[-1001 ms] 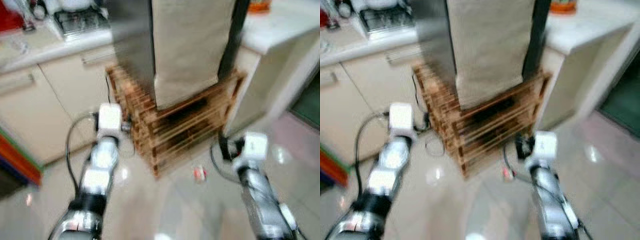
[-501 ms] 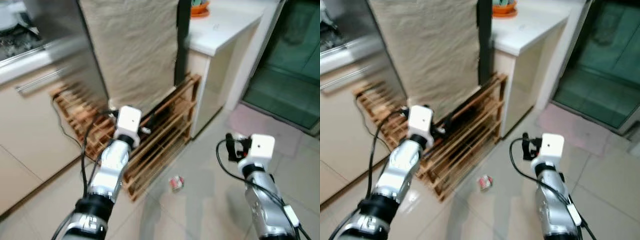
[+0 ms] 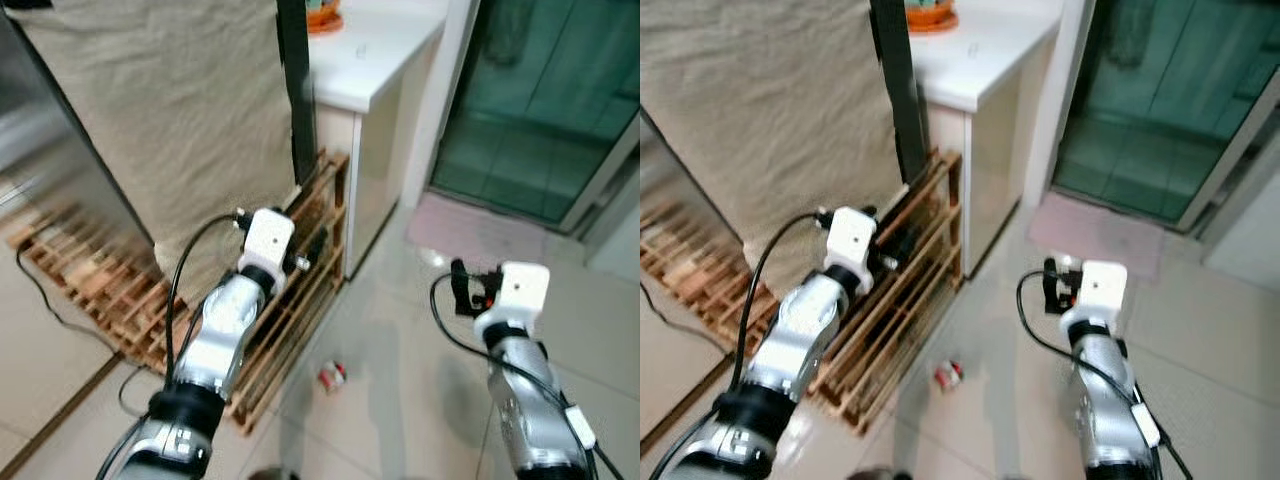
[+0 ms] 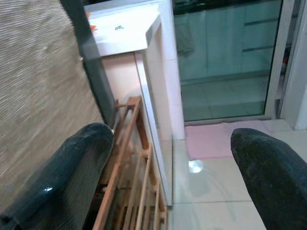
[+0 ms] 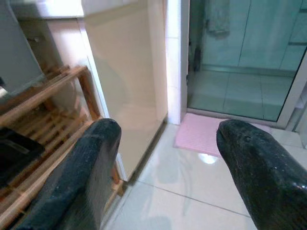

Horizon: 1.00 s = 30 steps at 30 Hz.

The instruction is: Restocking fridge

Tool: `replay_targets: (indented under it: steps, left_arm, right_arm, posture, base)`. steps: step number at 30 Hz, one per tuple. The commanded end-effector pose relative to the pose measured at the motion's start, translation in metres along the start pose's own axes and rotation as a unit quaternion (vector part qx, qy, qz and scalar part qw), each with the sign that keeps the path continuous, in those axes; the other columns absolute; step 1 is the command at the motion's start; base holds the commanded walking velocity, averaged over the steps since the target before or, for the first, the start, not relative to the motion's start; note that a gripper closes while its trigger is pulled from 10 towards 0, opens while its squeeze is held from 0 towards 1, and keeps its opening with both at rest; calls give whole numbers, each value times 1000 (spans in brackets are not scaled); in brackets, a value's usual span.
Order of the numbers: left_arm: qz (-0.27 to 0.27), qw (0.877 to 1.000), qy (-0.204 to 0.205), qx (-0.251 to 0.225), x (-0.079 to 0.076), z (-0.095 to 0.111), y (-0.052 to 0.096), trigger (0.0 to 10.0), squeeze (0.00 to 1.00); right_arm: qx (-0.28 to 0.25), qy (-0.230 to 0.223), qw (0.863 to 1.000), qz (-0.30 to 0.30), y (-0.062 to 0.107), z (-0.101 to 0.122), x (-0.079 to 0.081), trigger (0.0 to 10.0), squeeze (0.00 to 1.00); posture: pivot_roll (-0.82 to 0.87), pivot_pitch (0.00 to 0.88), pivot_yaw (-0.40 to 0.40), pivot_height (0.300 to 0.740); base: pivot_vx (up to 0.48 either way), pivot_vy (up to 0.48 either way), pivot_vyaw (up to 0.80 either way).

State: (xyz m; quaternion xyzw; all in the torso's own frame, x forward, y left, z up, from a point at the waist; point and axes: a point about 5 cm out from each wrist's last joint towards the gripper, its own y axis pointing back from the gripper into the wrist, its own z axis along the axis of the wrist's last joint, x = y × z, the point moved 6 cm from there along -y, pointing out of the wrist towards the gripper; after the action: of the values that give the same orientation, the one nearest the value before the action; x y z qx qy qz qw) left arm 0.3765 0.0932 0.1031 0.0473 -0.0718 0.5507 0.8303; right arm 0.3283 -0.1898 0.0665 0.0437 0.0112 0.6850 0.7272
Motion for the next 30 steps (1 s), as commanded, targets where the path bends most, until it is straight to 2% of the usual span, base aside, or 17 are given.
replay_targets:
  steps: [1, 4, 18, 26, 30]
  left_arm:
    - [4, 1000, 1, -12, 7, 5, 1, 10000, 0]
    - [-3, 1000, 2, -18, 5, 8, 2, 10000, 0]
    - [-29, 999, 3, -40, -4, 15, 5, 10000, 0]
    - [-41, 998, 3, -43, -11, 14, 7, 10000, 0]
    - [-29, 999, 2, -36, -10, 12, 7, 10000, 0]
  right_arm:
    - [-4, -2, 1000, 6, -1, 2, 4, 10000, 0]
    - [-5, -1, 1000, 4, -1, 2, 3, 10000, 0]
    - [-2, 7, 1000, 3, 0, 0, 0, 10000, 0]
    - [3, 8, 1000, 5, 1, -4, 0, 10000, 0]
    - [5, 9, 1000, 7, 1, -4, 0, 10000, 0]
  posture:
    - [35, 0, 52, 740]
    - [36, 0, 51, 740]
    - [28, 0, 48, 740]
    - [27, 2, 47, 740]
    - [26, 0, 46, 740]
  base:
    - [0, 454, -800]
    - [0, 451, -533]
    - [0, 466, 0]
    - [0, 0, 0]
    - [0, 0, 0]
